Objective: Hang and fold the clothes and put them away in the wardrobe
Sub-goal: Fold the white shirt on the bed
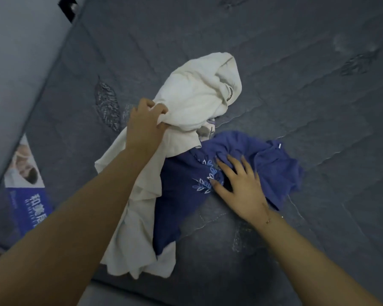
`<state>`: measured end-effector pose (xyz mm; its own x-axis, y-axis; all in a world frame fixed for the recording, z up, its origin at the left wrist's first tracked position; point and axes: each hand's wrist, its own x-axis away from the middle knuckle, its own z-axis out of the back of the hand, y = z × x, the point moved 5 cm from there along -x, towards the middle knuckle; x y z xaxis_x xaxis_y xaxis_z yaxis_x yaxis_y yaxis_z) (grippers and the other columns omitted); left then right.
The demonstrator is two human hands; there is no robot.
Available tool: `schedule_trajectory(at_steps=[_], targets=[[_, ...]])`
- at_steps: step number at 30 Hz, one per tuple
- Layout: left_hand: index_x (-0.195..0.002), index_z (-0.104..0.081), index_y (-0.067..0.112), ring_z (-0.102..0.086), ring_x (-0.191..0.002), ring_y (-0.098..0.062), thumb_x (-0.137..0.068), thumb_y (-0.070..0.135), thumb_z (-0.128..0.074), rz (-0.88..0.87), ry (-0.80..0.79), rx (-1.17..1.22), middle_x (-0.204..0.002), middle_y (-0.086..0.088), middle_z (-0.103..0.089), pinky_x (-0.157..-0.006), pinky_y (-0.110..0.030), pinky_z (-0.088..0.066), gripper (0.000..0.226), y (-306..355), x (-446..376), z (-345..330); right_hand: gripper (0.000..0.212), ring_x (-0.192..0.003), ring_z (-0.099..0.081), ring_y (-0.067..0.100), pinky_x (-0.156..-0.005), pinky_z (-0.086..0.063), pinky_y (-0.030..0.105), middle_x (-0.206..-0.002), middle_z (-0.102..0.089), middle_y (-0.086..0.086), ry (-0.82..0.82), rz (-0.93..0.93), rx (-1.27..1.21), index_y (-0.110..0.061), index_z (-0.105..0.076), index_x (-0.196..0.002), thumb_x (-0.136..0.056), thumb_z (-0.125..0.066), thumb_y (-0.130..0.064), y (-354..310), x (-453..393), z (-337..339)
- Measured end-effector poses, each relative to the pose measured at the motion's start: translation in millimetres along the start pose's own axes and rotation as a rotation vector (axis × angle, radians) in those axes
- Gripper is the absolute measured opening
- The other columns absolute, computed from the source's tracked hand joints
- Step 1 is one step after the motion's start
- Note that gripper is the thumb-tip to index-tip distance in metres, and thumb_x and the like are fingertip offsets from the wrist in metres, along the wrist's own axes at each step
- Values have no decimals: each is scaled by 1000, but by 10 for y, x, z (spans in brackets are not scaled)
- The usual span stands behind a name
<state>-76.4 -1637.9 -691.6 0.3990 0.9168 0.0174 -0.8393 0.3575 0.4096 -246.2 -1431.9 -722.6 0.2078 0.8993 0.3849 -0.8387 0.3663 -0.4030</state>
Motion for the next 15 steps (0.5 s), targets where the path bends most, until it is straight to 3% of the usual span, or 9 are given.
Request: schedule_trajectory(at_steps=[2,4,6,8,10,12,15], targets=[[-106,-64,10,-51,-95,-19,-92,18,-63,32,-71,264,-108,-3,-53,-80,-26,-38,16,-100,-16,171,61,-150,-7,25,-120,-11,50,-160,-21,-7,-48,-10,-74,-36,-30,-151,-95,-46,-54,33,57,50],[-101,-62,18,-55,-90,-13,-94,24,-61,216,-118,604,-99,5,-60,-74,-24,-45,9,-237,41,403,56,-150,-7,23,-121,-11,44,-160,-21,-7,-79,-49,-217,-32,-35,-149,-96,-50,-48,20,118,95],[-107,-60,24,-62,-100,-18,-97,29,-57,391,-104,910,-107,2,-66,-86,-31,-52,11,-392,132,640,51,-149,-10,21,-122,-10,40,-159,-23,-7,-94,-128,-408,-28,-44,-145,-97,-53,-42,-6,158,155],[-128,-55,18,-61,-116,-23,-101,30,-50,479,-126,1139,-126,-4,-64,-99,-41,-49,30,-461,222,841,45,-147,-20,16,-122,-14,39,-156,-30,-6,-63,-197,-545,-26,-52,-140,-97,-54,-39,-59,188,244],[-138,-50,19,-58,-122,-22,-104,29,-42,473,-171,1208,-133,-4,-61,-102,-42,-47,36,-427,296,1008,37,-142,-31,13,-120,-20,36,-150,-42,-3,47,-204,-640,-21,-60,-132,-97,-56,-31,-174,224,369],[-135,-54,22,-60,-120,-19,-104,32,-41,449,-194,1202,-130,0,-63,-101,-40,-47,34,-320,375,1164,25,-137,-39,12,-117,-26,31,-138,-55,-4,155,-209,-766,-20,-67,-120,-96,-59,-25,-346,277,518],[-120,-67,27,-64,-113,-19,-103,35,-44,400,-243,1157,-121,0,-69,-96,-38,-49,30,-21,599,1319,23,-118,-59,3,-98,-45,20,-123,-67,-8,12,-242,-1252,-33,-72,-105,-92,-58,-45,-705,321,678]])
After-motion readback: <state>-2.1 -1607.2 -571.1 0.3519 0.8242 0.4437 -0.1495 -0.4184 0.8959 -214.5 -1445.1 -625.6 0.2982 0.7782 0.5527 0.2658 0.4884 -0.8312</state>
